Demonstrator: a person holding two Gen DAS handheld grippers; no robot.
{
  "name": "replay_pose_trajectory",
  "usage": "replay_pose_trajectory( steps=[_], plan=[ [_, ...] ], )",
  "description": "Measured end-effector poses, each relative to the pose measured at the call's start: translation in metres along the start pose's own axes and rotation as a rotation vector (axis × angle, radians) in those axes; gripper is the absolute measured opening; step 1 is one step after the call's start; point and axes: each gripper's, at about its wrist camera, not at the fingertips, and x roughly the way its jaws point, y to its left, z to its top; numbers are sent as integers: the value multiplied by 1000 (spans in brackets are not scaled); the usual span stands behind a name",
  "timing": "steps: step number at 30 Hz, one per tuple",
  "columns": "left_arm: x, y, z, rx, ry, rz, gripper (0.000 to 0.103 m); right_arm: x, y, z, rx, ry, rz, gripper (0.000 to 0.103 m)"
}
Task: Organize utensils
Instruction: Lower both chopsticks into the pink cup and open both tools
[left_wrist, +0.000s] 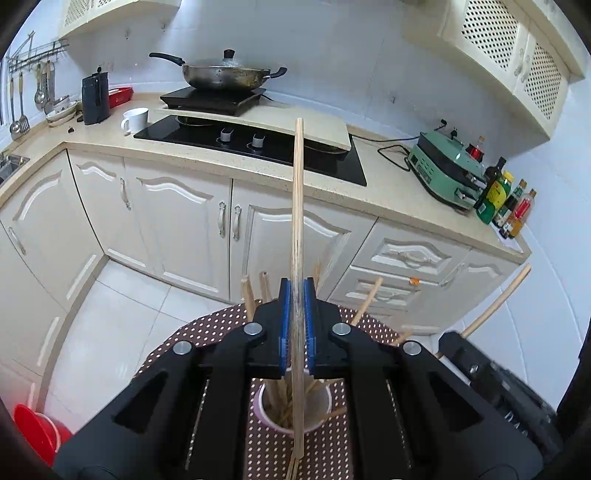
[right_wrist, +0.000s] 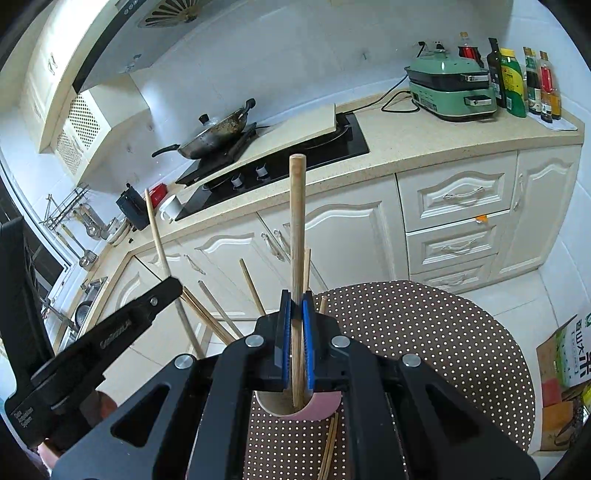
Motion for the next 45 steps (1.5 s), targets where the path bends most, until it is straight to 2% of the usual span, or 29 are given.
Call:
replay_pose_trajectory(
  steps=[5,10,15,20,24,37,39,43,45],
  plan=[
    [18,2,-1,4,-12,30,8,15,-2,-3,1,21,-14,5],
    [30,9,-4,-8,-13,18,8,28,-4,-8,6,39,-35,5],
    [45,10,-13,10,14,54,8,40,-4,-16,17,65,-61,5],
    [49,9,-20,57,4,81,8,51,-2,-26,19,99,-54,5],
    [49,12,-24,41,22,65,8,57,1,-30,25,117,-51,5],
    [33,7,-29,147,46,37,8,52,-4,-31,83,137,-49,10],
    [30,8,-29,156,58,28,8,48,-4,-29,91,132,-48,13],
    [25,9,-34,172,83,22,8,38,-4,-28,86,118,-61,37],
    [22,11,-36,174,96,17,8,32,-3,-28,67,108,-74,43]
  ],
)
